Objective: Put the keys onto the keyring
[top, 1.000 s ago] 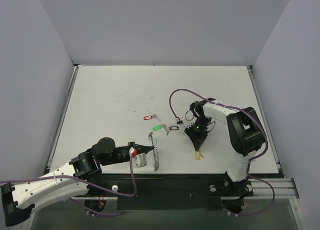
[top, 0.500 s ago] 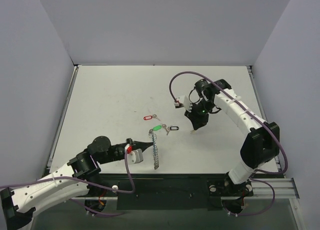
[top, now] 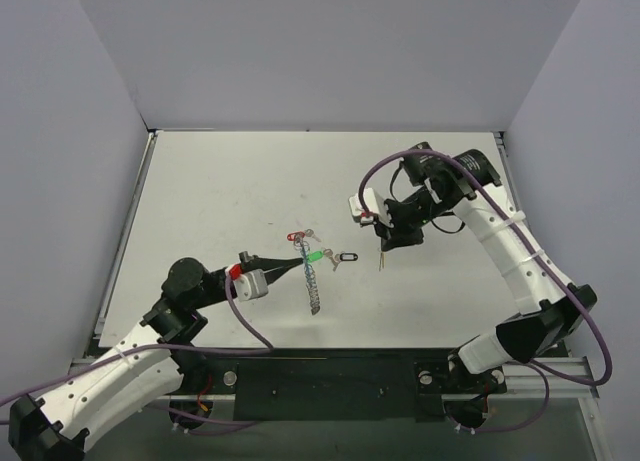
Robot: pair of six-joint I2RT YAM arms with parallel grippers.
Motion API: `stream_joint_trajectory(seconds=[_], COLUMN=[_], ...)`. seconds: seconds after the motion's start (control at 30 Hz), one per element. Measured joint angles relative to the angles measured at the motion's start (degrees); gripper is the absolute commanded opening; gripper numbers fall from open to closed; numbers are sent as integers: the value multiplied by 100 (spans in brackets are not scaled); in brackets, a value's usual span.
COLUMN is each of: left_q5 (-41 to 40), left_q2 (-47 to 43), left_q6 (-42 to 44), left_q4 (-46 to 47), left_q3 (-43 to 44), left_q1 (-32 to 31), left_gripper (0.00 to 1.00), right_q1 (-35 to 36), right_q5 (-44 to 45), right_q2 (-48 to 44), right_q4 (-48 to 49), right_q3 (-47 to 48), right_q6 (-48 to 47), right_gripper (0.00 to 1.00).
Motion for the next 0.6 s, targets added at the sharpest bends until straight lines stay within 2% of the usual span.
stream_joint_trajectory(seconds=[0.13, 0.23, 0.4, 0.6], left_q5=[592, 798, 1010, 1023], left_q2=[131, 221, 188, 103], left_q6=[-485, -691, -772, -610], left_q4=[975, 1270, 1469, 1373], left_q3=[-267, -354, -435, -463], left_q1=[603, 772, 732, 378], left_gripper=[0, 0, 0, 0], right_q1=[688, 1211, 1934, 2345], right_q5=[164, 385, 758, 1071], right_q2=[-308, -590, -1021, -1178], right_q4=[295, 789, 1893, 2988], right_q3=[-44, -278, -964, -1464], right_q6=[125, 313, 835, 1449], right_gripper=[0, 0, 0, 0])
